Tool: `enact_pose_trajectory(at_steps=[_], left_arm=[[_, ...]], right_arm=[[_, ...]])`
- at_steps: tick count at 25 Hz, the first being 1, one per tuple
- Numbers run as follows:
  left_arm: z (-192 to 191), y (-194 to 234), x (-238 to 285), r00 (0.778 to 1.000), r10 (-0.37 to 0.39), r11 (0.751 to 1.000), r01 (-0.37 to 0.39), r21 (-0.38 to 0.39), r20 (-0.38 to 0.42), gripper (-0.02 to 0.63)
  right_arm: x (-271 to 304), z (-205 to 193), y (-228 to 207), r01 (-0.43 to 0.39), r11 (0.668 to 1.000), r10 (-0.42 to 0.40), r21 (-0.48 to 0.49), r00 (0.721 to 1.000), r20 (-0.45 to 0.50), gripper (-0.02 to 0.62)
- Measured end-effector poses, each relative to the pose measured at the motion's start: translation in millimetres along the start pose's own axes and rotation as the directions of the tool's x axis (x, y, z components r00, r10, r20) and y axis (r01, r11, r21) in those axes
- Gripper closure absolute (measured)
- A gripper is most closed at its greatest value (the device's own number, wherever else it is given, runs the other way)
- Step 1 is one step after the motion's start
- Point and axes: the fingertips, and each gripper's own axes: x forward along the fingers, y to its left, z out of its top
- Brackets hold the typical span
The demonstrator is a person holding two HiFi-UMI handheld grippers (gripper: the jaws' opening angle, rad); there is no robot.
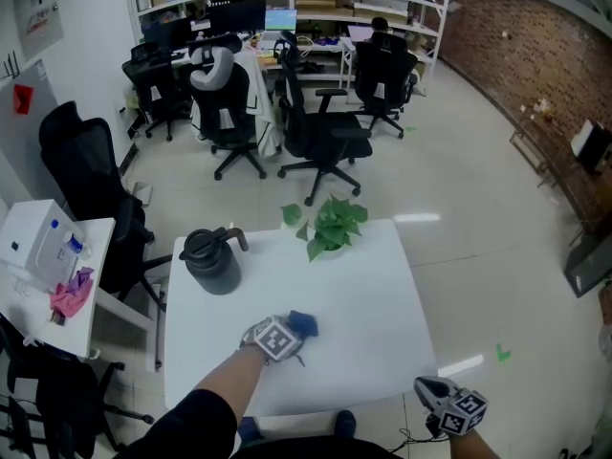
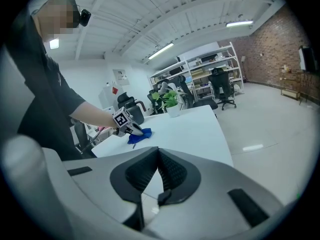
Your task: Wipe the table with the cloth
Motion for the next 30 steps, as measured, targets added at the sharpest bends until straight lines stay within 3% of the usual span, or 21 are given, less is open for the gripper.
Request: enact_pose_trajectory(at_steps=[14, 24, 30], left_arm=[[5.0, 7.2, -2.5, 0.999, 0.032, 0.999, -0.033, 0.025, 0.029, 0.546], [2.3, 7.9, -2.0, 1.0, 0.017, 1.0, -0.017, 0.026, 0.024, 0.546], [5.7, 9.5, -4.4, 0.998, 0.046, 0.999, -0.047, 0.024, 0.035, 0.546]], right_arm=[[98.3, 79.9, -12.5, 0.002, 0.988, 0.007, -0.155, 0.998, 0.056, 0.595], [116.3, 73.8, 0.0, -0.041, 0.985, 0.044, -0.166, 0.999, 0.018, 0.595], [112.1, 66.7, -3.0, -0.035, 0.986, 0.036, -0.163, 0.999, 0.003, 0.595]])
